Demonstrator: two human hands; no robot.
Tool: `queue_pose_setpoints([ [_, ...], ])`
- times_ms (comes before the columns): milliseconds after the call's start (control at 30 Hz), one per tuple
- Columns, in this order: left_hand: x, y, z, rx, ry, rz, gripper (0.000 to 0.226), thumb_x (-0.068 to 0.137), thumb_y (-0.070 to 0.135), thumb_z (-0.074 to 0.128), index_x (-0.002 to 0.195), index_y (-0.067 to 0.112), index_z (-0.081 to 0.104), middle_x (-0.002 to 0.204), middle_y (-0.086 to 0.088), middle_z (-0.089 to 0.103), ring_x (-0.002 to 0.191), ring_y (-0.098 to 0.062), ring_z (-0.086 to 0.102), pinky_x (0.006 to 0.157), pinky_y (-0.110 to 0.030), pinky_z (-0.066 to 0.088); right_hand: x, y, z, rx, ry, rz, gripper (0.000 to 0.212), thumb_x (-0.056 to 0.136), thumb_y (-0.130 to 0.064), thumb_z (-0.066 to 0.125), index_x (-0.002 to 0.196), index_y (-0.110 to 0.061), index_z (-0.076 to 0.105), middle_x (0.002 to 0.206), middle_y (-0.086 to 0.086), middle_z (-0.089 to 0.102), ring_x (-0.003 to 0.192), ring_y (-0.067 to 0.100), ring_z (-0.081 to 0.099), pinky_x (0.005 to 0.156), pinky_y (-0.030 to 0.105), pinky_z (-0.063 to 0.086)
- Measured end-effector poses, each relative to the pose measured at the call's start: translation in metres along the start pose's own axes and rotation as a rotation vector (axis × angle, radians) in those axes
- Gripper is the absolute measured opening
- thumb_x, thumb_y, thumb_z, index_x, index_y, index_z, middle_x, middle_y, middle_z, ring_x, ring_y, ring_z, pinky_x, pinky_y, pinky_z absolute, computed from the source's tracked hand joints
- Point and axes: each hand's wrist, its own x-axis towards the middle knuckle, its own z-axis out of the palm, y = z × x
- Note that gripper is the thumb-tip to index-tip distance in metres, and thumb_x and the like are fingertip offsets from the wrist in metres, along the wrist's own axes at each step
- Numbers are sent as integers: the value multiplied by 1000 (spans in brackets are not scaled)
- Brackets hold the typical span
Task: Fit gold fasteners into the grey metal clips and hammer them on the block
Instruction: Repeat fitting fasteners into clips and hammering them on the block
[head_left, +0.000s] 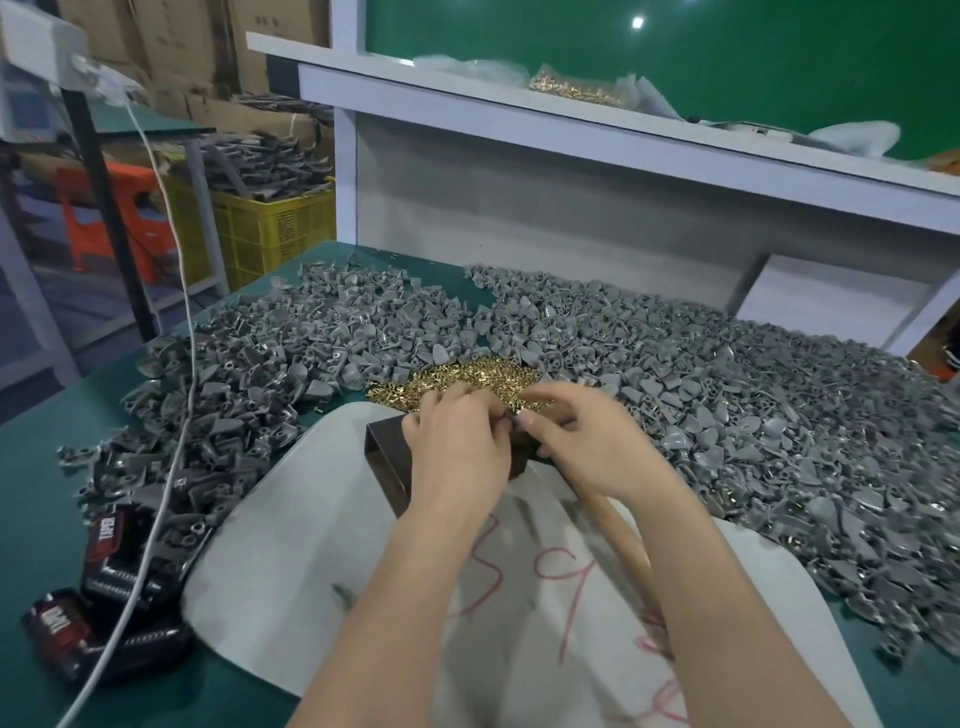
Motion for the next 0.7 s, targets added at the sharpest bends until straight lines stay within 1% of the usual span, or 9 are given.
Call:
queue_pose_setpoints([
  [100,0,0,-3,-103,52,-47,23,93,33,54,113,27,64,123,5,52,118,-20,43,94,-39,30,17,-4,-12,140,216,101,14,93,-22,57,103,-20,66,83,-7,67,70,6,62,54,13,45],
  [133,2,-1,-6,-150,102,-83,27,93,34,54,117,26,62,126,5,49,120,-19,43,97,-39,31,25,-3,-21,176,397,166,21,94,-25,55,113,-18,62,97,-3,67,79,8,63,59,15,47],
  [200,5,-5,-12,-299,215,-161,27,92,30,55,118,24,60,128,4,46,120,-19,44,102,-41,35,41,1,-34,213,579,358,54,95,-33,51,144,-23,32,142,10,45,121,23,52,93,37,49],
  [267,7,-6,-17,-494,294,-234,24,92,24,55,115,21,59,125,3,45,118,-20,46,103,-43,37,51,-3,-28,66,466,449,74,95,-37,49,150,-33,1,157,15,10,140,34,26,110,52,30],
  [300,9,-6,-18,-578,324,-266,22,92,21,55,114,21,58,125,2,44,118,-19,46,103,-44,37,56,-8,-16,-30,375,388,74,95,-35,50,150,-35,1,157,15,10,137,33,33,110,52,31],
  [367,10,-7,-21,-685,384,-312,18,92,16,53,109,23,55,124,2,43,119,-20,46,104,-43,37,65,-24,14,-140,185,106,54,97,-26,48,147,-28,28,149,7,37,111,16,52,102,33,41],
  [433,12,-10,-23,-737,442,-340,20,92,12,51,109,22,53,123,2,41,119,-21,45,103,-43,37,75,-46,44,-194,-21,-57,36,98,-22,46,133,-26,53,136,-1,55,107,11,54,96,23,38],
  [600,14,-18,-24,-789,505,-400,24,92,7,46,108,24,52,127,0,40,120,-22,44,101,-40,40,105,-76,90,-318,-396,93,29,96,-30,41,118,-28,61,134,1,54,131,28,39,109,51,25],
  [700,14,-17,-24,-803,499,-400,26,92,4,44,102,28,49,129,1,39,122,-21,42,96,-30,39,113,-75,100,-387,-439,136,21,94,-28,44,81,-19,58,93,4,56,125,30,45,102,45,27],
])
